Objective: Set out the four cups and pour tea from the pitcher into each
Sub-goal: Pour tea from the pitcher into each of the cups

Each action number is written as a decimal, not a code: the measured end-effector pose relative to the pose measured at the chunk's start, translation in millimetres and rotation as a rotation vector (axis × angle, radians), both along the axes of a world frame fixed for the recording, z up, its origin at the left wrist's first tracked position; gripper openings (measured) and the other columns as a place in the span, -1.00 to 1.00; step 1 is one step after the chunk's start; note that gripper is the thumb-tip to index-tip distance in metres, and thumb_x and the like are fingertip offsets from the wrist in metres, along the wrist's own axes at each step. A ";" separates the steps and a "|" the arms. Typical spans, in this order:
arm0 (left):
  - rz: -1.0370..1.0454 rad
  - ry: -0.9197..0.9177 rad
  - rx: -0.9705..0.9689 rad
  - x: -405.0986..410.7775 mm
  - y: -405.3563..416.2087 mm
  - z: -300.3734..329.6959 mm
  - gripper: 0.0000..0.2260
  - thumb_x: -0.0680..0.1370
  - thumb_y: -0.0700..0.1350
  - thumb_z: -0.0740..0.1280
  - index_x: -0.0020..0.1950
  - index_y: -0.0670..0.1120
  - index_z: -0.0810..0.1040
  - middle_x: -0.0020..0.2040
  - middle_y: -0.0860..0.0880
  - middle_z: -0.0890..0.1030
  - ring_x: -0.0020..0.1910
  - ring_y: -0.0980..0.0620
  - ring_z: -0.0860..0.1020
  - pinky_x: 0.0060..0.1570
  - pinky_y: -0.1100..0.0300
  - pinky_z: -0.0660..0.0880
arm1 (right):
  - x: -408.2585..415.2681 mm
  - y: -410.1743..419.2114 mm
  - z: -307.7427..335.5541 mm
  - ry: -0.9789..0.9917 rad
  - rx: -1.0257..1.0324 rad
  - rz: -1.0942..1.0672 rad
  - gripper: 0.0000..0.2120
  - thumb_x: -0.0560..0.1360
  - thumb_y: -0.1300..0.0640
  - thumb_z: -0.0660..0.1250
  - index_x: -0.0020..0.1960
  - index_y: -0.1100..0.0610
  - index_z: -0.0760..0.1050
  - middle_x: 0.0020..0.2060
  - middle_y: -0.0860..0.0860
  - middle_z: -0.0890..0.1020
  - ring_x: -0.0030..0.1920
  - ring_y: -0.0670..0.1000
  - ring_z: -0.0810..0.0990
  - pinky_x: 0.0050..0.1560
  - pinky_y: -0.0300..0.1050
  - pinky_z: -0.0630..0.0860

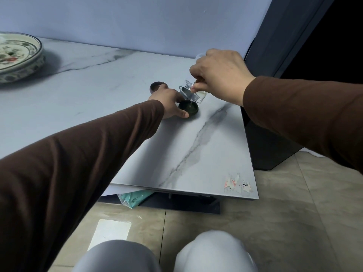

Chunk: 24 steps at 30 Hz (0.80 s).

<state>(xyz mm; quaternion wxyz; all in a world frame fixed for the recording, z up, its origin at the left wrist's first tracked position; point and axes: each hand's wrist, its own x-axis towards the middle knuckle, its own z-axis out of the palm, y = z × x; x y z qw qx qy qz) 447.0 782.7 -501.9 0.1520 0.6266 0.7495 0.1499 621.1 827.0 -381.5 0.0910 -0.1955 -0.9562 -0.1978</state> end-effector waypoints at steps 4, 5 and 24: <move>-0.002 0.007 0.000 0.2 0.3 0.7 -0.46 0.27 0.29 0.44 0.19 0.11 0.57 0.11 0.09 0.57 0.20 -0.01 0.27 0.11 0.07 0.34 | -0.1 -0.1 -0.2 -0.002 0.012 -0.002 -0.71 0.50 -0.17 0.34 -0.11 0.06 0.53 -0.10 0.07 0.59 0.03 0.13 0.50 -0.27 -0.04 0.25; -0.001 0.007 0.000 0.3 0.4 0.7 -0.45 0.27 0.29 0.44 0.19 0.11 0.57 0.12 0.09 0.57 0.20 -0.01 0.27 0.12 0.06 0.34 | -0.1 -0.2 -0.6 -0.005 0.015 -0.002 -0.71 0.50 -0.17 0.34 -0.11 0.07 0.53 -0.10 0.07 0.59 0.03 0.13 0.50 -0.27 -0.05 0.25; -0.001 0.000 0.003 -0.8 1.7 0.5 -0.44 0.25 0.30 0.44 0.20 0.15 0.57 0.07 0.09 0.54 0.21 0.00 0.27 0.11 0.07 0.34 | 2.2 -3.3 -0.4 -0.074 0.081 0.009 -0.71 0.54 -0.15 0.30 -0.07 0.09 0.53 -0.09 0.09 0.59 0.02 0.17 0.52 -0.27 -0.03 0.27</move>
